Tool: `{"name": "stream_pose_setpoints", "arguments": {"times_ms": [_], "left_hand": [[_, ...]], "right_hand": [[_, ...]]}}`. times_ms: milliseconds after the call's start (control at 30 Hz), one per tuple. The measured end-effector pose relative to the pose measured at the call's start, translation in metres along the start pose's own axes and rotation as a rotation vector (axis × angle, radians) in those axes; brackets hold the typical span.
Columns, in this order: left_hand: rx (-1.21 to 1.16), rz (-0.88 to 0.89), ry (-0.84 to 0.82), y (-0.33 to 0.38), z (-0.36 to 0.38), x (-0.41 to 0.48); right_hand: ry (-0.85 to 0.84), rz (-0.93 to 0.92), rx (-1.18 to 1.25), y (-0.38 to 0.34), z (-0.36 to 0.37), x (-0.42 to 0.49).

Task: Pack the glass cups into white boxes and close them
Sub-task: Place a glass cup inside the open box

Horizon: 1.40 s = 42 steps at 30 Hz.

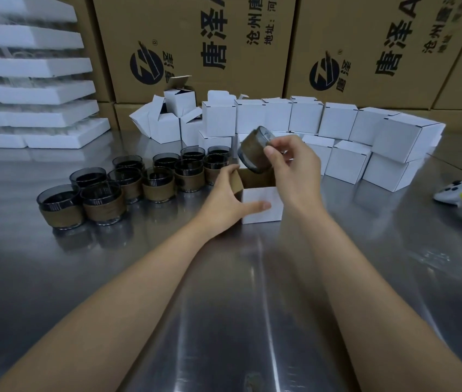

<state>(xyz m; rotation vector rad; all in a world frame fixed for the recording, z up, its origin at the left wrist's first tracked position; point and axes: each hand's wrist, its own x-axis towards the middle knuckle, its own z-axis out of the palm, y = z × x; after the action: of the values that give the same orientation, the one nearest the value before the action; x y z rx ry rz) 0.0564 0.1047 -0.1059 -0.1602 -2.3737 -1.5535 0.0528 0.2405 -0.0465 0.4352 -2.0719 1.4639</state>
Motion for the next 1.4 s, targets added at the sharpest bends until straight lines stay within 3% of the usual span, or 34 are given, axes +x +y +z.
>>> {"name": "stream_pose_setpoints", "arguments": {"times_ms": [333, 500, 600, 667, 767, 833, 900, 1100, 1233, 1400], "left_hand": [[-0.009, -0.029, 0.068, -0.001, 0.0, -0.001], [-0.032, -0.019, 0.057, -0.003, 0.0, -0.001], [-0.017, -0.019, 0.071, -0.002, -0.003, -0.002], [-0.024, -0.051, 0.074, -0.002, -0.005, -0.001], [-0.12, -0.077, 0.038, -0.002, -0.01, -0.002], [-0.186, -0.087, 0.023, -0.001, -0.012, -0.003], [-0.251, -0.132, 0.05, 0.002, -0.011, -0.003], [-0.885, -0.307, 0.161, 0.007, -0.018, 0.004], [-0.88, -0.299, 0.152, 0.007, -0.015, 0.004], [-0.798, -0.258, 0.145, 0.006, -0.014, 0.004]], "right_hand": [[-0.25, -0.254, -0.433, 0.021, -0.005, -0.004], [-0.303, -0.206, -0.494, 0.035, 0.0, -0.006], [-0.195, -0.211, -0.307, 0.039, 0.002, -0.013], [0.018, -0.182, -0.077, 0.04, 0.003, -0.018], [0.262, 0.16, 0.264, 0.044, -0.002, -0.012], [0.185, 0.451, 0.475, 0.05, -0.005, -0.004], [-0.036, 0.596, 0.478, 0.056, -0.002, -0.001], [-0.223, 0.545, 0.447, 0.061, 0.012, -0.004], [-0.297, 0.525, 0.394, 0.058, 0.014, -0.006], [-0.259, 0.584, 0.486, 0.054, 0.017, -0.005]]}}
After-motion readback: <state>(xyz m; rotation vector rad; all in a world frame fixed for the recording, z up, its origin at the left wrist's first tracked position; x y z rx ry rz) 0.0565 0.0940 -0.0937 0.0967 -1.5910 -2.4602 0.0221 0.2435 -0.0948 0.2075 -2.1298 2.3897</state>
